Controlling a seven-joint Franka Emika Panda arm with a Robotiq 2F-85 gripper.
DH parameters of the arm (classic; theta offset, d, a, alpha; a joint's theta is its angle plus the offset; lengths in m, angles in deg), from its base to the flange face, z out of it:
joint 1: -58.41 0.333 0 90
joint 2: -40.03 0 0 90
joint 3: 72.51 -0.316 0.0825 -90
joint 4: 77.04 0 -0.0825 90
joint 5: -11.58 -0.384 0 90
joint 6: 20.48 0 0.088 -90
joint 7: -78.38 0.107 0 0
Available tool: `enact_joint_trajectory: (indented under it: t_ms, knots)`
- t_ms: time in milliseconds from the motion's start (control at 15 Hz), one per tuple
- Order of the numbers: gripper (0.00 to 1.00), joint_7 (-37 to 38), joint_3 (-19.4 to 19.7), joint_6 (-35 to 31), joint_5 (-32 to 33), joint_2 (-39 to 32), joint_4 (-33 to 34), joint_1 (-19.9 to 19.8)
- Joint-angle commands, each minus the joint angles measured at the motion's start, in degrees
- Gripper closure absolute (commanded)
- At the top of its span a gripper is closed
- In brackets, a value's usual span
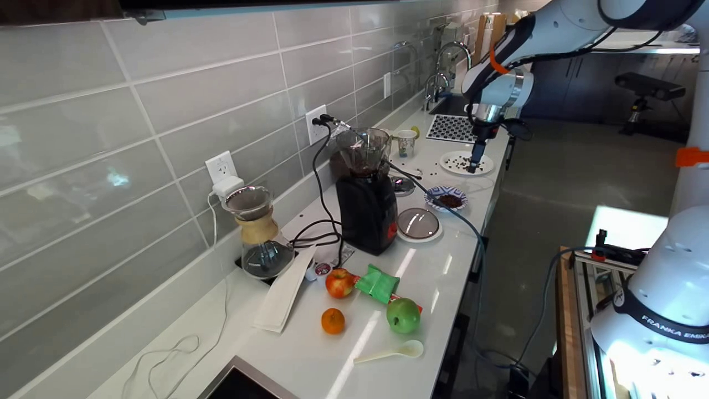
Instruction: Pour the coffee beans on the plate into the coffee making machine
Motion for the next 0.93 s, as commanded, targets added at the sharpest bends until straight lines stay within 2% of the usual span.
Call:
enact_joint_trajectory:
  t_ms: [0,467,800,867]
  knots:
    - [0.00,2.30,-2.93,-3.04,0.34,-4.76,3.41,-1.61]
    - [0.00,3.79,-6.87,-6.43,0.21,-9.18,4.22,-3.67]
    - [0.00,2.37,-10.41,-11.39,-2.02,-10.77,4.08,-6.42]
    - [0.05,2.01,-11.48,-12.33,-2.40,-11.02,4.14,-7.19]
